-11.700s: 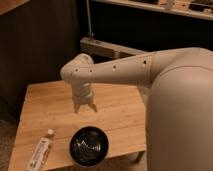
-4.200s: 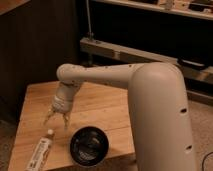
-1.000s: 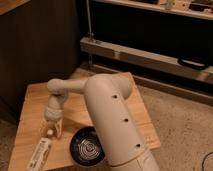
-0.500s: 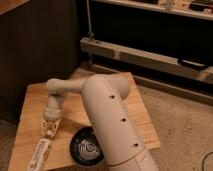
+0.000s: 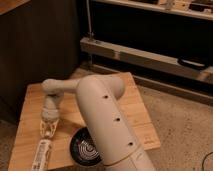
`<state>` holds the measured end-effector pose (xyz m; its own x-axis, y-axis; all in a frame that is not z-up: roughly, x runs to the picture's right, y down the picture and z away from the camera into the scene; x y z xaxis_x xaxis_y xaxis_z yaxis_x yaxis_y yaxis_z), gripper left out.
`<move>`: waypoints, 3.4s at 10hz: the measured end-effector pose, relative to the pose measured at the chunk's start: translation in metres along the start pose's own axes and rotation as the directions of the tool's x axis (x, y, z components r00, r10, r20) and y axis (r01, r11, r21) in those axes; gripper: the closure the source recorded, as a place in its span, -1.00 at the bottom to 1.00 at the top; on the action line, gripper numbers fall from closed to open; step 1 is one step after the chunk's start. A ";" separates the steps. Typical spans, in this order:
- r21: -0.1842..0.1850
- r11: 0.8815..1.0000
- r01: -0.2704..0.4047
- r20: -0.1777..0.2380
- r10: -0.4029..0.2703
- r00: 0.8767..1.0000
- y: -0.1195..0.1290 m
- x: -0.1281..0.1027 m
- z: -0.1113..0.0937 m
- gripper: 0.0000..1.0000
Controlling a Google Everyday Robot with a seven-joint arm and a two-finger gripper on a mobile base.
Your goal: Place the bottle in the ceramic bowl
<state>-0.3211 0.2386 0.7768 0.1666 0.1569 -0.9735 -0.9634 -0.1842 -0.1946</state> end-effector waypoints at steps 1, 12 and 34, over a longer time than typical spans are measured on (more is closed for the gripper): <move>0.004 1.000 0.003 -0.002 -0.003 1.000 0.000 0.001 0.000 1.00; -0.048 0.993 0.106 0.031 -0.104 0.994 -0.080 0.072 -0.127 1.00; -0.141 0.986 0.091 0.086 -0.080 0.993 -0.229 0.048 -0.163 -0.60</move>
<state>-0.0579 0.1300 0.7549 0.2242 0.2543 -0.9408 -0.9050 -0.3039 -0.2978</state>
